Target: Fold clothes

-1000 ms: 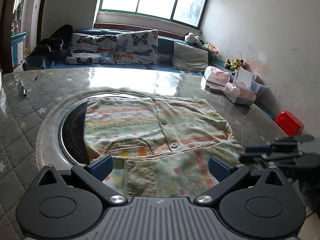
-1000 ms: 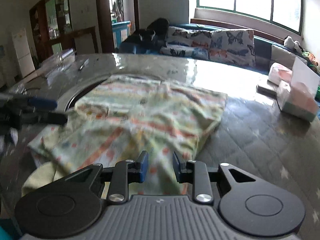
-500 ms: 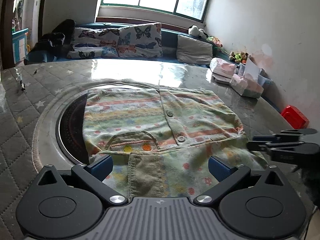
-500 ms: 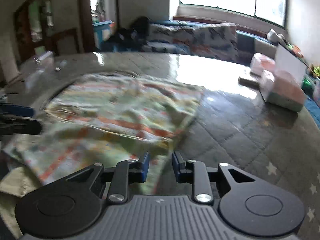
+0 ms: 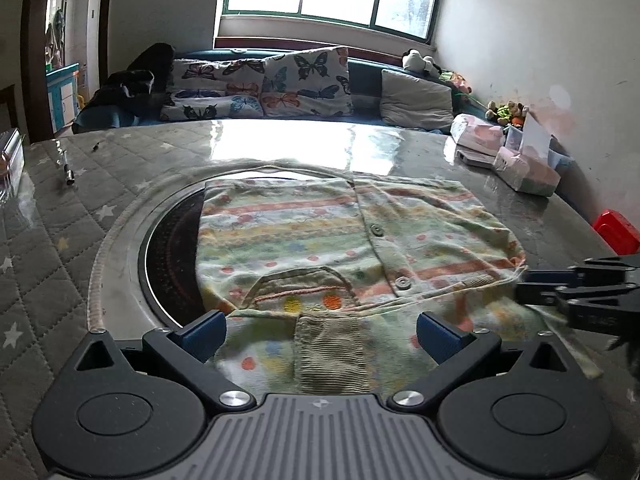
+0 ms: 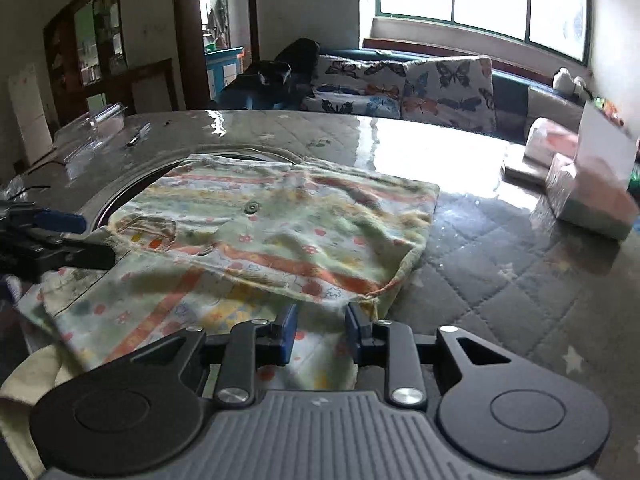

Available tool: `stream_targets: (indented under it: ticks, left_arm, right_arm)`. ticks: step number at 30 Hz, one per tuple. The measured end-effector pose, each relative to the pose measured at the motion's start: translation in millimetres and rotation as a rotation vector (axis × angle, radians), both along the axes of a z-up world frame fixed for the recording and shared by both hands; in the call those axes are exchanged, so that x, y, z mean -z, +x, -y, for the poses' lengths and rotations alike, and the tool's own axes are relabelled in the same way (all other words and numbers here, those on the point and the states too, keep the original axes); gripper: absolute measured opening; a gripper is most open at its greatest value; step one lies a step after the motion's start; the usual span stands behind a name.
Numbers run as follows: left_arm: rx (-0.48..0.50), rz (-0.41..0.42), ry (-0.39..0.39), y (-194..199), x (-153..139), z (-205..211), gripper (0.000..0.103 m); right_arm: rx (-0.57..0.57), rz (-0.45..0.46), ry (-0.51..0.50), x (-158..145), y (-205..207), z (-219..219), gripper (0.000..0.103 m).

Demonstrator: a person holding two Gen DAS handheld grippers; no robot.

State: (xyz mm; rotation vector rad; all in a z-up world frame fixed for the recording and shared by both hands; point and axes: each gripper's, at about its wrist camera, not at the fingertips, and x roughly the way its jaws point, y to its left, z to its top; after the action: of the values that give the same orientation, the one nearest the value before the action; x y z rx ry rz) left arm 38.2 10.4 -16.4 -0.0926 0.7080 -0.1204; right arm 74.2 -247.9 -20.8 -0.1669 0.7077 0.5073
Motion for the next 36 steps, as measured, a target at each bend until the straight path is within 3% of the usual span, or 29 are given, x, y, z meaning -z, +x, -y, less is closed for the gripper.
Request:
stream_targets:
  ticks: [5, 14, 22, 27, 33, 36]
  left_arm:
    - [0.011, -0.012, 0.026, -2, 6, 3, 0.103]
    - [0.031, -0.024, 0.100, -30, 13, 1, 0.103]
    - [0.018, -0.029, 0.105, -43, 14, -1, 0.103]
    - [0.051, -0.010, 0.054, -62, -4, 0, 0.103]
    - [0.176, -0.050, -0.027, -85, -17, 18, 0.101]
    - [0.203, -0.061, -0.053, -92, -21, 25, 0.095]
  right_arm:
    - [-0.060, -0.007, 0.004, -7, -30, -1, 0.037]
    - [-0.070, -0.008, -0.021, -4, -66, 5, 0.040]
    - [-0.068, 0.010, -0.029, 2, -75, 3, 0.042]
    - [-0.061, 0.017, -0.027, 0, -77, 6, 0.043]
    - [-0.070, 0.025, -0.044, -2, -83, 7, 0.043]
    - [-0.084, 0.034, -0.058, -4, -88, 8, 0.043]
